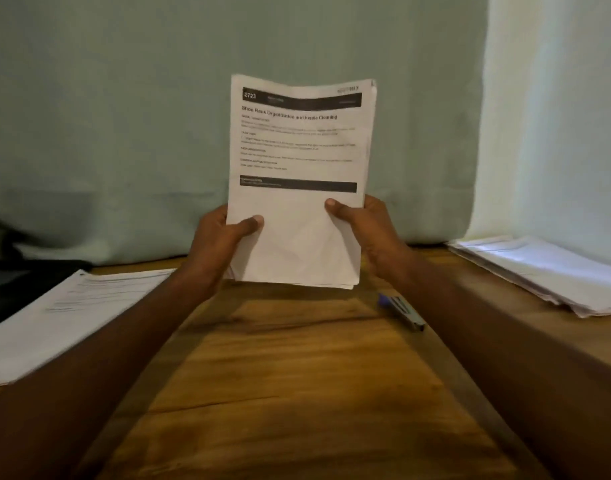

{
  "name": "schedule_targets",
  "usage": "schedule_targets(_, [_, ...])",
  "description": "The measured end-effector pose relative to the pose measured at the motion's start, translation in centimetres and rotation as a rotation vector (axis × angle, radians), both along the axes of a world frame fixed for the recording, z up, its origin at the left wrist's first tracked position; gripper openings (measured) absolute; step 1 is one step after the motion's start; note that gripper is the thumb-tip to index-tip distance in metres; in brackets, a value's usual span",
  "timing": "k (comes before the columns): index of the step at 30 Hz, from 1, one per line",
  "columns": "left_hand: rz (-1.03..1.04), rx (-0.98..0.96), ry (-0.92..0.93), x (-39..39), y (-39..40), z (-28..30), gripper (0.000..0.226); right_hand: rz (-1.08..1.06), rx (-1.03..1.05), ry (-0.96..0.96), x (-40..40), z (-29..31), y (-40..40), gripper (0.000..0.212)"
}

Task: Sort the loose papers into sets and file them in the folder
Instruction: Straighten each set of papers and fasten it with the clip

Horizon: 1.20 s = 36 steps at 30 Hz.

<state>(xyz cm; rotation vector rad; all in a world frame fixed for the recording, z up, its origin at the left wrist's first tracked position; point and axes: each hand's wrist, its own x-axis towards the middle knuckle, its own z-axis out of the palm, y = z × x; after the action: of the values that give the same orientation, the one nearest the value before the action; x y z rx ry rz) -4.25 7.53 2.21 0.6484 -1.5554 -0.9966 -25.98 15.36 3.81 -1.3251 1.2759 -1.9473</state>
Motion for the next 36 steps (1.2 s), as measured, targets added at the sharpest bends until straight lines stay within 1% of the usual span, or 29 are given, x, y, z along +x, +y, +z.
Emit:
schedule_targets(2, [0.071,-0.024,0.037,1.9,-1.2,-0.6,0.029,0.006,-0.011,0.048,2.7,-0.3,-1.7,0.032])
schedule_targets(4, [0.11,-0.022,0.054,3.1,-2.0,-1.9,0.031,-0.032,-0.008,0.111,4.6,-1.6,-2.6,0.03])
schedule_targets(6, [0.098,-0.005,0.013,3.7,-2.8,-3.0,0.033,-0.073,-0.008,0.178,5.9,-2.9,-3.5,0.03])
schedule_targets(8, [0.064,0.054,-0.03,3.4,-3.4,-4.0,0.038,-0.125,0.006,0.222,6.2,-3.7,-3.9,0.032])
schedule_targets(11, [0.066,0.055,-0.109,3.0,-3.6,-4.4,0.049,-0.197,0.029,0.277,5.6,-4.3,-3.5,0.042])
schedule_targets(13, [0.062,0.068,-0.106,2.7,-3.9,-4.6,0.049,-0.163,0.08,0.267,5.3,-5.0,-3.4,0.047])
schedule_targets(14, [0.053,0.071,-0.075,2.6,-3.9,-4.7,0.046,-0.137,0.112,0.249,5.4,-5.3,-3.4,0.049])
schedule_targets(16, [0.068,0.051,0.009,2.6,-3.5,-4.4,0.037,-0.107,0.142,0.213,5.6,-5.5,-3.5,0.046])
schedule_targets(18, [0.113,-0.021,0.067,2.9,-3.2,-4.0,0.028,-0.111,0.104,0.215,5.9,-5.2,-3.5,0.038])
schedule_targets(21, [0.146,-0.088,0.114,3.3,-2.8,-3.5,0.025,-0.122,0.076,0.223,6.2,-4.7,-3.3,0.031])
schedule_targets(22, [0.142,-0.073,0.111,3.4,-3.0,-3.8,0.024,-0.106,0.08,0.224,6.4,-4.8,-3.4,0.029])
schedule_targets(24, [0.111,0.016,0.09,3.1,-3.1,-4.3,0.025,-0.058,0.121,0.201,6.7,-5.5,-3.5,0.035])
schedule_targets(26, [0.114,0.082,0.039,2.8,-3.0,-4.8,0.037,-0.038,0.197,0.192,6.8,-6.2,-3.6,0.044])
schedule_targets(28, [0.143,0.06,0.023,2.5,-2.7,-4.6,0.041,-0.056,0.189,0.202,6.7,-6.4,-3.5,0.042])
schedule_targets(31, [0.176,-0.055,0.03,2.4,-2.1,-3.5,0.036,-0.082,0.118,0.201,6.3,-6.0,-3.4,0.026])
schedule_targets(33, [0.207,-0.101,0.015,2.5,-2.1,-3.0,0.042,-0.11,0.084,0.209,6.5,-5.9,-3.2,0.021])
schedule_targets(34, [0.215,-0.096,-0.009,2.4,-2.2,-3.0,0.044,-0.119,0.085,0.222,6.6,-6.1,-3.4,0.023])
schedule_targets(36, [0.241,-0.033,-0.098,2.3,-2.8,-3.8,0.048,-0.116,0.154,0.22,6.9,-6.7,-3.7,0.025])
